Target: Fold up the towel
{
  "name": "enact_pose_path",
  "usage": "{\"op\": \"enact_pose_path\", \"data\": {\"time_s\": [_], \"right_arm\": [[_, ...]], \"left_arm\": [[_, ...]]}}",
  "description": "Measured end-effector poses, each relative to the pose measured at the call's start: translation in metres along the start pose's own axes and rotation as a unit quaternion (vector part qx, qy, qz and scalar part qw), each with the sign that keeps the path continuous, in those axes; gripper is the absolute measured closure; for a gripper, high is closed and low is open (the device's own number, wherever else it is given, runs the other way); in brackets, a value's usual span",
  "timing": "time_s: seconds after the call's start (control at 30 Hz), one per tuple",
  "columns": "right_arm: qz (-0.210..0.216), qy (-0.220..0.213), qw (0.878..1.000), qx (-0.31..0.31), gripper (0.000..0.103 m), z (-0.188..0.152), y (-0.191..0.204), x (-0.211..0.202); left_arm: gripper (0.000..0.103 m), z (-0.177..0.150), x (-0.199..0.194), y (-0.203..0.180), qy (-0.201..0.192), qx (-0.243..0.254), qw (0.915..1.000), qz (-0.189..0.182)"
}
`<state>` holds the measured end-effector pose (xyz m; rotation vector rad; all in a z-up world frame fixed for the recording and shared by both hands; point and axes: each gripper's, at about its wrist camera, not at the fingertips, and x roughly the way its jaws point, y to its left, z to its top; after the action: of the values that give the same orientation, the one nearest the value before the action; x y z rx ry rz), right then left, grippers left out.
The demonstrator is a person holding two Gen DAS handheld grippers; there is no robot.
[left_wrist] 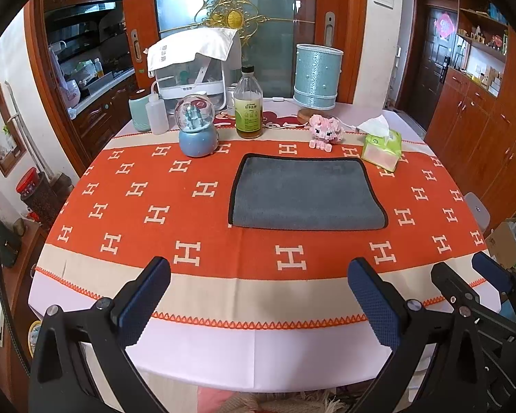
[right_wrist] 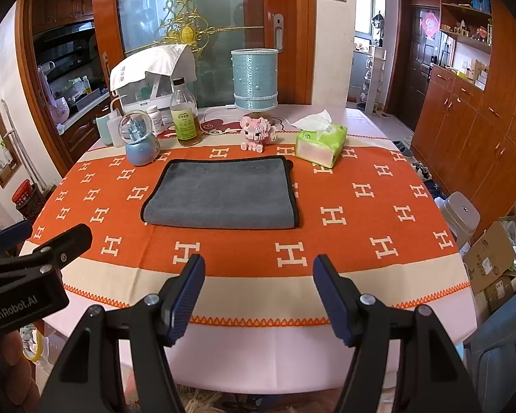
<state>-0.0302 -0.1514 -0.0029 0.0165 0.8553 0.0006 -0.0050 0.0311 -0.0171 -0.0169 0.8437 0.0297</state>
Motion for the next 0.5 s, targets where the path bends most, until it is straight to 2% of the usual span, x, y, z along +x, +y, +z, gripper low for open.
{"op": "enact_pose_path", "data": {"time_s": [0.5], "right_arm": [[-0.001,0.003,1.0,0.002,0.037,-0.002,-0.0022,0.0005]], "left_arm": [[0.001,-0.0007,0.0004,-0.0004,0.001,0.0,1.0,0.0]]}}
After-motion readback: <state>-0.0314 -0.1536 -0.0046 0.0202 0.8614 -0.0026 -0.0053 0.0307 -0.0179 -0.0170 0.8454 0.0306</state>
